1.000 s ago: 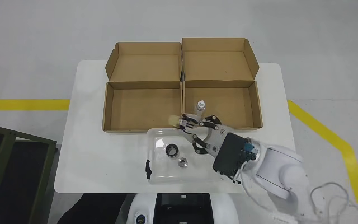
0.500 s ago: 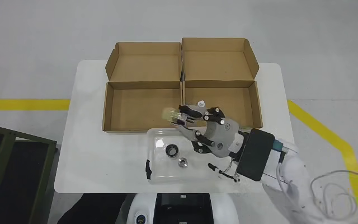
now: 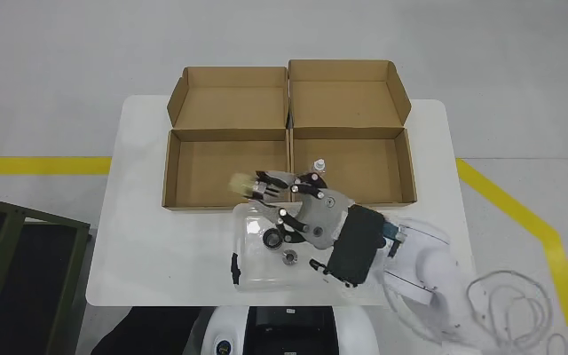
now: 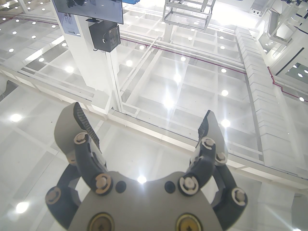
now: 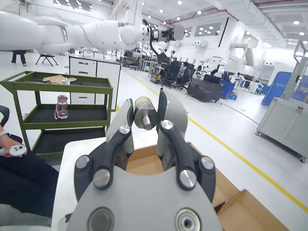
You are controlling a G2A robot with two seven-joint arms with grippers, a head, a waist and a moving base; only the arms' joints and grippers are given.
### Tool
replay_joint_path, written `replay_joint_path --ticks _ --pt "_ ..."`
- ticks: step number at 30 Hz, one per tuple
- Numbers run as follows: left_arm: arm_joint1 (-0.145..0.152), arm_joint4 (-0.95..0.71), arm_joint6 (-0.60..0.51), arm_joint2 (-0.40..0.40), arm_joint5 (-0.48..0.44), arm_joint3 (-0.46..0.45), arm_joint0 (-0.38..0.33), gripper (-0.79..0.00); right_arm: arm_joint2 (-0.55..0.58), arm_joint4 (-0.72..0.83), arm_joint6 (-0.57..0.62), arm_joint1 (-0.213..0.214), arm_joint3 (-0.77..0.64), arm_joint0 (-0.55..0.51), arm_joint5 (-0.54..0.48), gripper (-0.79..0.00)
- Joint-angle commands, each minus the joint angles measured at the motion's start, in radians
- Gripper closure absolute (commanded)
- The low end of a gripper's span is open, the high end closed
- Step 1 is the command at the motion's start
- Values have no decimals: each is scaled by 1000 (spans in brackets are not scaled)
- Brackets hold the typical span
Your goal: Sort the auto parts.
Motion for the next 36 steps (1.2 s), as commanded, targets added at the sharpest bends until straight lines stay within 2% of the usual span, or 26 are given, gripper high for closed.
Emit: replay_joint_path --ticks 1,6,16,23,29,36 --pt "0 0 0 0 0 0 0 -785 4 -12 29 1 19 -7 -14 0" --pt "0 0 0 0 0 0 0 -785 45 -29 112 12 40 -41 -57 0" --pt "0 0 0 0 0 0 0 -785 215 -40 399 52 -37 -176 -169 0" --pt "0 0 0 0 0 0 0 -785 341 -6 490 72 -20 -249 -213 0" --pt "0 0 0 0 0 0 0 -785 445 -10 500 88 91 -265 -283 0" --pt "0 0 0 0 0 0 0 -785 435 -72 449 92 280 -158 -316 0"
